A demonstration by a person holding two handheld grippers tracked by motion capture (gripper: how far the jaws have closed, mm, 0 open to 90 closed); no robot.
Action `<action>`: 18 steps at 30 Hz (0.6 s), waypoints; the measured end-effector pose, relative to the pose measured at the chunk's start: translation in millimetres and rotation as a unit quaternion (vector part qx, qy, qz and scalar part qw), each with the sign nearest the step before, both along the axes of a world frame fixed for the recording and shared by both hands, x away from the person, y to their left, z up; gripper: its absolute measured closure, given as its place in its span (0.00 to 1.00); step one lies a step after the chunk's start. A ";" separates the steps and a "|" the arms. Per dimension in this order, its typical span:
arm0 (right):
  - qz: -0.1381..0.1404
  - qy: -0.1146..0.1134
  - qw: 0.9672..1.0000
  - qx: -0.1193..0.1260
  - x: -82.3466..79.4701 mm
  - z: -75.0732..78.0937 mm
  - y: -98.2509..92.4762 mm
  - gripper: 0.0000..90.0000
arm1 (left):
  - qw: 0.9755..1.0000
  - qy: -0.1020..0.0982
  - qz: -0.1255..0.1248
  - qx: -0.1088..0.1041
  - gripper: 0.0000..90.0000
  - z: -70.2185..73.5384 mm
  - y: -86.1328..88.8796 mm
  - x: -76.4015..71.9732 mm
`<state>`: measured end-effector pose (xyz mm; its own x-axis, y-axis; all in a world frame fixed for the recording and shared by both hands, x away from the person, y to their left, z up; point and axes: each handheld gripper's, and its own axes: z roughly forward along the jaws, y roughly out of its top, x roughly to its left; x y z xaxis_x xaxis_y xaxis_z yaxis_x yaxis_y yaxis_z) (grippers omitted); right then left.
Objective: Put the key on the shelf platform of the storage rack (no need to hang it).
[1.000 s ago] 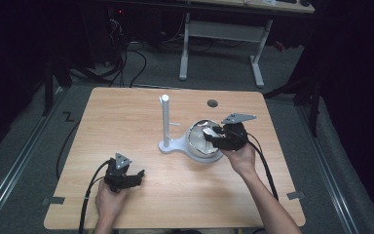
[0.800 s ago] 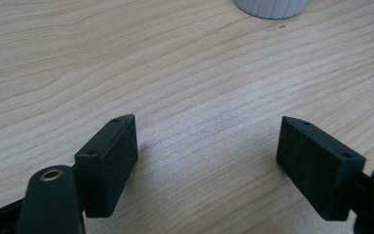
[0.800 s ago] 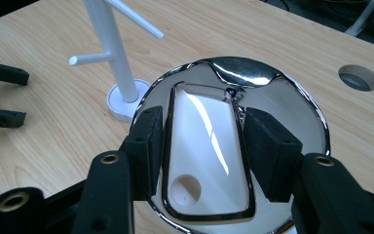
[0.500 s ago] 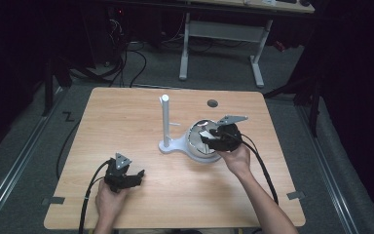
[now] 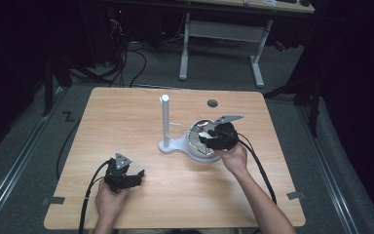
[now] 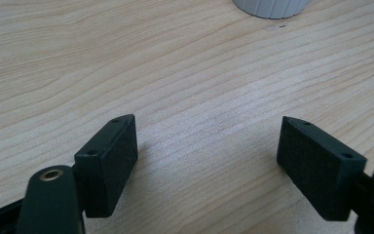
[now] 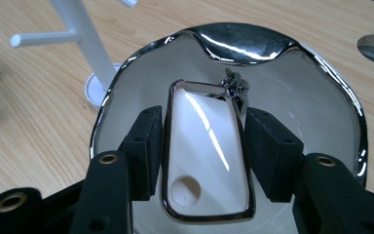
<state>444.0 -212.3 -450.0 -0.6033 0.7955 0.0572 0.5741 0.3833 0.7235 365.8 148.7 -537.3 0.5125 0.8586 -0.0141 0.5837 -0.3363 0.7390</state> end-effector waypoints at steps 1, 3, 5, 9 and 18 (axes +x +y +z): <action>-0.001 0.001 1.000 0.002 0.9 -1.3 0.2 0.56 | 1.000 0.000 0.000 0.000 0.26 0.0 0.0 0.0; -0.005 0.003 1.000 -0.003 2.3 -2.6 0.5 0.56 | 1.000 0.000 0.000 0.000 0.26 0.0 0.0 0.0; -0.006 0.005 1.000 -0.003 3.8 -4.3 1.5 0.56 | 1.000 0.000 0.000 0.000 0.26 0.0 0.0 0.0; -0.005 0.009 1.000 -0.013 6.6 -8.0 4.6 0.56 | 1.000 0.000 0.000 0.000 0.26 0.0 0.0 0.0; -0.006 0.016 1.000 -0.023 10.3 -11.5 10.4 0.55 | 1.000 0.000 0.000 -0.001 0.26 -0.1 0.1 0.1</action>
<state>454.2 -201.9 -461.5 -0.5922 0.8048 0.0388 0.6011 0.4092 0.6864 365.9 148.8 -537.4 0.5124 0.8586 -0.0156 0.5837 -0.3349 0.7397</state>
